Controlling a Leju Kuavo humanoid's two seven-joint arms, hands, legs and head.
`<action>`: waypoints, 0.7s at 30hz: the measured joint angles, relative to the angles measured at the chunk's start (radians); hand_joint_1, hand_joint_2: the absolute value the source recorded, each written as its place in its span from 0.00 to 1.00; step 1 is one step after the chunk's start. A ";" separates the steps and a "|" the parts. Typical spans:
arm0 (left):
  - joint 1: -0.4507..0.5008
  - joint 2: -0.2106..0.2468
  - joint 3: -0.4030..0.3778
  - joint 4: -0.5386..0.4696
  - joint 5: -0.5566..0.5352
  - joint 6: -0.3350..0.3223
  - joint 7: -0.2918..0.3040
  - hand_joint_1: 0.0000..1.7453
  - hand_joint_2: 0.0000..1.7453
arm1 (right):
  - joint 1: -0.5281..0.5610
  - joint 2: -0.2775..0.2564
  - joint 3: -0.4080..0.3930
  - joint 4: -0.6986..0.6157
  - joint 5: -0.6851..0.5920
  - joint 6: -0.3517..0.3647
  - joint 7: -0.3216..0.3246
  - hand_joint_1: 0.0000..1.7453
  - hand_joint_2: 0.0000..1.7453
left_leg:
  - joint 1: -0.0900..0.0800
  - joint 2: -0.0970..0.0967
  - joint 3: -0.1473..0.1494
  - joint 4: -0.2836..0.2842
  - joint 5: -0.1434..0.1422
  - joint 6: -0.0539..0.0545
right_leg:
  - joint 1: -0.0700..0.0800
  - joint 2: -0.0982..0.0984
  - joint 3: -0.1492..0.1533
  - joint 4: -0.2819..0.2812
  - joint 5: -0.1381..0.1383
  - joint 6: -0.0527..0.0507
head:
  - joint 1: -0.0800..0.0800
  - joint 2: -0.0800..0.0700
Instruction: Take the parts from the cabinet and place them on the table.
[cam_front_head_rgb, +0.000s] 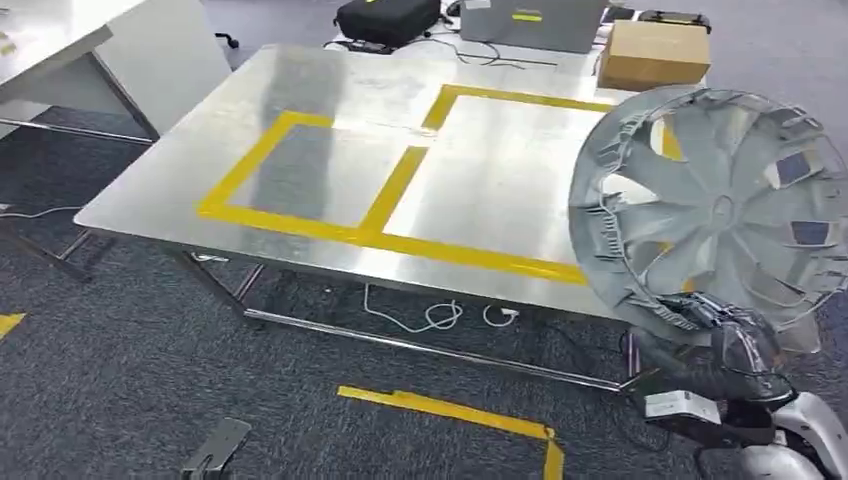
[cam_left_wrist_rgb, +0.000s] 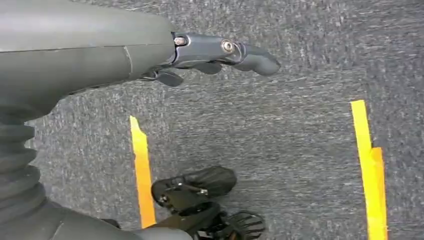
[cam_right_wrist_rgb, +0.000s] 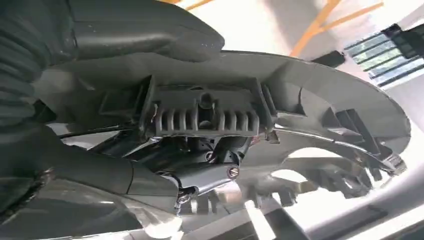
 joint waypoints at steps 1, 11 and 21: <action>0.002 0.000 0.000 0.000 0.000 0.000 0.000 0.00 1.00 | 0.000 0.000 -0.001 0.000 0.000 -0.002 0.000 1.00 1.00 | 0.001 0.000 0.002 -0.002 0.000 -0.001 | 0.003 0.002 0.000 0.002 -0.002 -0.004 | -0.001 0.000; 0.002 0.000 0.000 0.000 0.000 0.000 0.003 0.00 1.00 | -0.006 0.000 -0.003 0.000 -0.004 0.001 0.001 1.00 1.00 | 0.014 0.002 -0.117 0.197 -0.025 -0.026 | -0.003 0.002 0.036 -0.004 -0.025 -0.032 | -0.009 0.000; -0.009 -0.003 0.000 0.000 0.000 0.004 0.014 0.00 1.00 | -0.034 0.000 -0.003 0.008 -0.015 0.005 0.000 1.00 1.00 | 0.012 0.002 -0.011 -0.030 0.036 0.016 | 0.003 0.002 -0.025 0.123 -0.107 0.006 | 0.002 0.000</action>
